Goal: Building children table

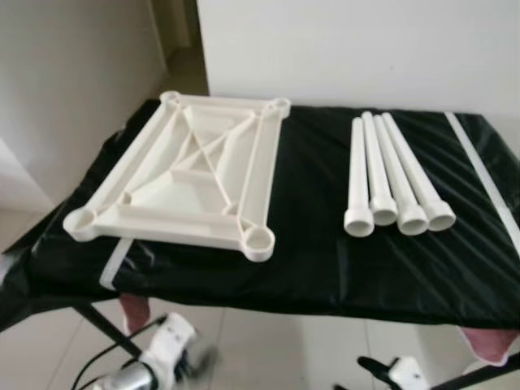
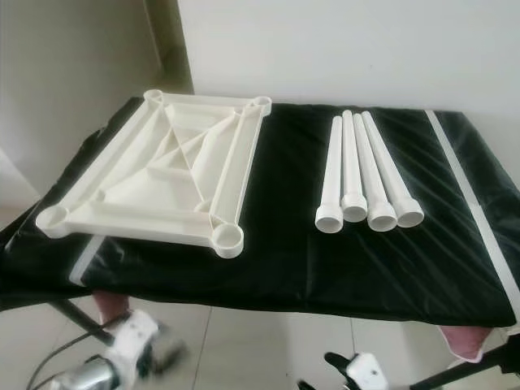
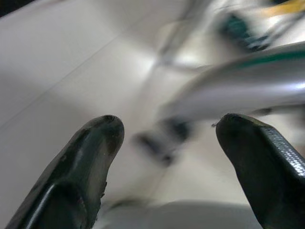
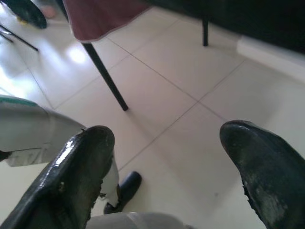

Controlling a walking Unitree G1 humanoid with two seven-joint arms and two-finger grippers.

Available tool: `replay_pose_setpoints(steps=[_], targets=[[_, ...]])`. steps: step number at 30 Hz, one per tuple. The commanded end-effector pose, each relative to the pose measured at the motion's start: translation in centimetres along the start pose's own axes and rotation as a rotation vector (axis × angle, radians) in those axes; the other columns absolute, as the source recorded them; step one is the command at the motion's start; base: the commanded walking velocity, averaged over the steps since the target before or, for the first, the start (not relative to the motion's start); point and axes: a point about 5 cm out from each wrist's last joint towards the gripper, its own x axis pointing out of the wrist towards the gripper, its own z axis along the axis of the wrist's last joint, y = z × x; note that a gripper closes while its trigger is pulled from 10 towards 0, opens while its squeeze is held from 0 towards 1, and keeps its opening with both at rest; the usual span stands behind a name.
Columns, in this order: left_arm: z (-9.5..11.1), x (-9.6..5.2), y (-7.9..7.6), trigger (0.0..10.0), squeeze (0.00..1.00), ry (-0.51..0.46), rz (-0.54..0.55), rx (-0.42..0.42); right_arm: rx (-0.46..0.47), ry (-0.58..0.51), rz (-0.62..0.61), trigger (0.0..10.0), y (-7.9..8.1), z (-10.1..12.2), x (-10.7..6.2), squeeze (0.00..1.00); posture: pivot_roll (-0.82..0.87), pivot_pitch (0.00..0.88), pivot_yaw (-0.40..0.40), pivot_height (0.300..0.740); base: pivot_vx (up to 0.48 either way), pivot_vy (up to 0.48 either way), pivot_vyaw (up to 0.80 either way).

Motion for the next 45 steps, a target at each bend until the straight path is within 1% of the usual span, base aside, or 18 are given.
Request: replay_pose_setpoints(steps=[1,6,8,9,15,16,17,18,20,22,25,28,34,37,39,42,43,45], targets=[[1.8,-0.4,-0.3,10.0,0.0,-0.053,-0.062,0.014,-0.005,-0.026,0.071,10.0,0.5,1.1,0.3,0.0,0.06,0.014,0.019,0.74,0.0,0.0,0.0],[4.4,-1.6,-1.0,10.0,0.0,-0.103,-0.11,0.069,-0.046,-0.069,0.136,10.0,0.7,3.5,-0.1,0.0,0.06,0.02,0.017,0.74,0.0,0.0,0.0],[5.5,-2.2,-1.5,10.0,0.0,-0.12,-0.153,0.091,-0.083,-0.104,0.17,10.0,0.6,5.4,-0.2,0.0,0.07,0.021,0.019,0.74,0.0,0.0,0.0],[6.4,-2.4,-1.1,10.0,0.0,-0.15,-0.134,0.11,-0.11,-0.144,0.167,10.0,0.2,6.9,0.0,0.0,0.07,0.02,0.022,0.74,0.0,0.0,0.0],[7.5,-2.5,-0.3,10.0,0.0,-0.193,-0.088,0.138,-0.133,-0.199,0.146,10.0,-0.3,8.6,0.4,0.0,0.07,0.018,0.024,0.74,0.0,0.0,0.0],[8.7,-2.6,0.6,10.0,0.0,-0.236,-0.039,0.151,-0.133,-0.266,0.103,10.0,-0.8,10.0,0.8,0.0,0.06,0.012,0.026,0.74,0.0,0.0,0.0],[8.7,-2.6,0.6,10.0,0.0,-0.236,-0.039,0.151,-0.133,-0.266,0.103,10.0,-0.8,10.0,0.8,0.0,0.06,0.012,0.026,0.74,0.0,0.0,0.0],[11.3,-2.8,2.6,10.0,0.0,-0.372,0.06,0.116,-0.111,-0.416,0.009,10.0,-1.4,12.5,1.6,0.0,0.05,0.005,0.033,0.74,0.0,0.0,0.0],[11.3,-2.8,2.6,10.0,0.0,-0.372,0.06,0.116,-0.111,-0.416,0.009,10.0,-1.4,12.5,1.6,0.0,0.05,0.005,0.033,0.74,0.0,0.0,0.0],[13.2,-3.1,3.4,10.0,0.0,-0.464,0.12,0.098,-0.075,-0.484,-0.057,10.0,-1.6,13.8,1.8,0.0,0.05,0.0,0.04,0.74,0.0,0.0,0.0],[13.8,-3.1,3.6,10.0,0.0,-0.49,0.148,0.095,-0.064,-0.499,-0.082,10.0,-1.7,14.1,1.9,0.0,0.04,0.0,0.04,0.74,0.0,0.0,0.0],[15.6,-2.8,5.4,10.0,0.0,-0.574,0.298,0.055,0.009,-0.55,-0.244,10.0,-2.9,14.8,2.4,0.0,0.03,0.0,0.047,0.74,0.0,0.0,0.0],[16.5,-2.3,6.6,10.0,0.0,-0.626,0.401,0.022,0.095,-0.6,-0.416,10.0,-4.3,15.6,2.8,0.0,0.02,0.0,0.05,0.74,0.0,0.0,0.0],[16.8,-1.6,8.0,10.0,0.0,-0.619,0.508,-0.019,0.15,-0.628,-0.537,10.0,-5.0,16.2,3.4,0.0,0.01,0.0,0.057,0.74,0.0,0.0,0.0],[16.8,-1.6,8.0,10.0,0.0,-0.619,0.508,-0.019,0.15,-0.628,-0.537,10.0,-5.0,16.2,3.4,0.0,0.01,0.0,0.057,0.74,0.0,0.0,0.0],[16.2,-1.1,10.0,10.0,0.0,-0.574,0.7,-0.087,0.138,-0.631,-0.764,10.0,-6.2,16.7,3.4,0.0,0.0,0.0,0.067,0.74,0.0,0.0,0.0],[16.2,-1.1,10.0,10.0,0.0,-0.574,0.7,-0.087,0.138,-0.631,-0.764,10.0,-6.2,16.7,3.4,0.0,0.0,0.0,0.067,0.74,0.0,0.0,0.0],[16.0,-1.0,10.5,10.0,0.0,-0.581,0.802,-0.104,0.102,-0.621,-0.878,10.0,-6.5,16.5,3.1,0.0,0.0,0.0,0.07,0.74,0.0,0.0,0.0]])
